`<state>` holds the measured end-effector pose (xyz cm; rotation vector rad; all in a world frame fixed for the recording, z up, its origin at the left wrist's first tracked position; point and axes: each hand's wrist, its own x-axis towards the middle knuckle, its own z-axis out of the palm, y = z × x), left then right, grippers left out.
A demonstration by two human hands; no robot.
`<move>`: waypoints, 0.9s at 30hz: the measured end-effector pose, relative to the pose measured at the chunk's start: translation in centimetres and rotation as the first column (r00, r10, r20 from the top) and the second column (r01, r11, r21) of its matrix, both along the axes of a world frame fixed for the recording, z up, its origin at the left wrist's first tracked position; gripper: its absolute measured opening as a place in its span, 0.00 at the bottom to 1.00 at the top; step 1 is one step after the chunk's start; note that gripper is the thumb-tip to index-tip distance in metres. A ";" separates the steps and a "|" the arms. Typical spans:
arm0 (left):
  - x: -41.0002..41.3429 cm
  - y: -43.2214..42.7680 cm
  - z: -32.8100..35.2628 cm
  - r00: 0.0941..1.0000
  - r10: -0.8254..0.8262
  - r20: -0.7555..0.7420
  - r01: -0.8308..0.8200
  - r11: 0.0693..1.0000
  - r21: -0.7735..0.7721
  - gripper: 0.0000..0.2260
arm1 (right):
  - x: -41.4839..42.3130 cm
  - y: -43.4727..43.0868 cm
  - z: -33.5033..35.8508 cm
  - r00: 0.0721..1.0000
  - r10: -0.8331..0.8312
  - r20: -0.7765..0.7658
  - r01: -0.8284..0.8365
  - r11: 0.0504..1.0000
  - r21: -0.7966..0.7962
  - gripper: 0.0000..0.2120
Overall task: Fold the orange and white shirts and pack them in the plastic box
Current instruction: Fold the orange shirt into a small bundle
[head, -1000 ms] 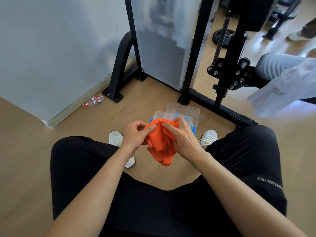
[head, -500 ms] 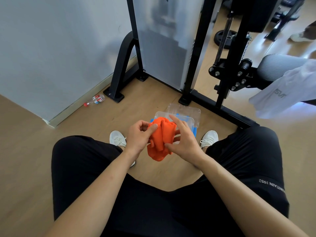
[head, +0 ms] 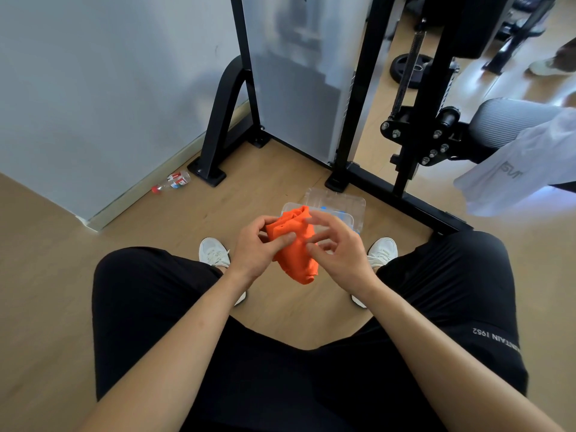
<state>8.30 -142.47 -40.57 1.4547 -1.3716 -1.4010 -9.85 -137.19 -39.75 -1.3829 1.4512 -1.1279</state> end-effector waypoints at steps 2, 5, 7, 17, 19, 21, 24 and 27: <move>0.0 -0.1 0.1 0.995 0.001 -0.104 0.005 0.998 0.060 0.14 | -0.7 -0.3 0.1 0.992 0.003 -0.125 -0.006 1.000 -0.024 0.33; 0.1 -0.3 0.6 0.963 0.023 -0.268 0.021 0.987 0.160 0.07 | -1.6 -0.6 0.2 0.984 0.149 -0.101 -0.140 0.986 0.089 0.36; 0.1 -0.4 0.9 0.943 0.067 -0.327 0.010 0.973 0.230 0.06 | -1.9 -0.7 0.2 0.978 0.202 -0.058 -0.192 0.970 0.147 0.38; -0.9 -0.6 -0.3 0.918 0.180 -0.353 -0.013 0.903 0.428 0.09 | -2.5 -1.0 -1.1 0.952 0.290 -0.099 -0.266 0.943 0.202 0.41; -1.7 -0.7 -1.0 0.956 0.172 -0.237 -0.060 0.907 0.418 0.11 | -2.5 -1.2 -2.3 0.968 0.234 -0.085 -0.210 0.950 0.230 0.40; -2.7 -0.8 -1.9 0.977 0.130 -0.169 -0.047 0.905 0.423 0.15 | -2.5 -1.4 -3.5 0.989 0.141 -0.036 -0.126 0.954 0.273 0.38; -3.9 -1.6 -4.0 0.989 -0.019 -0.148 0.083 0.894 0.440 0.24 | -2.7 -2.4 -5.1 1.000 -0.004 0.023 -0.005 0.933 0.360 0.36; -4.8 -4.0 -6.4 0.986 -0.089 -0.141 0.143 0.885 0.444 0.27 | -3.2 -4.4 -7.1 0.999 -0.038 0.031 0.021 0.903 0.429 0.36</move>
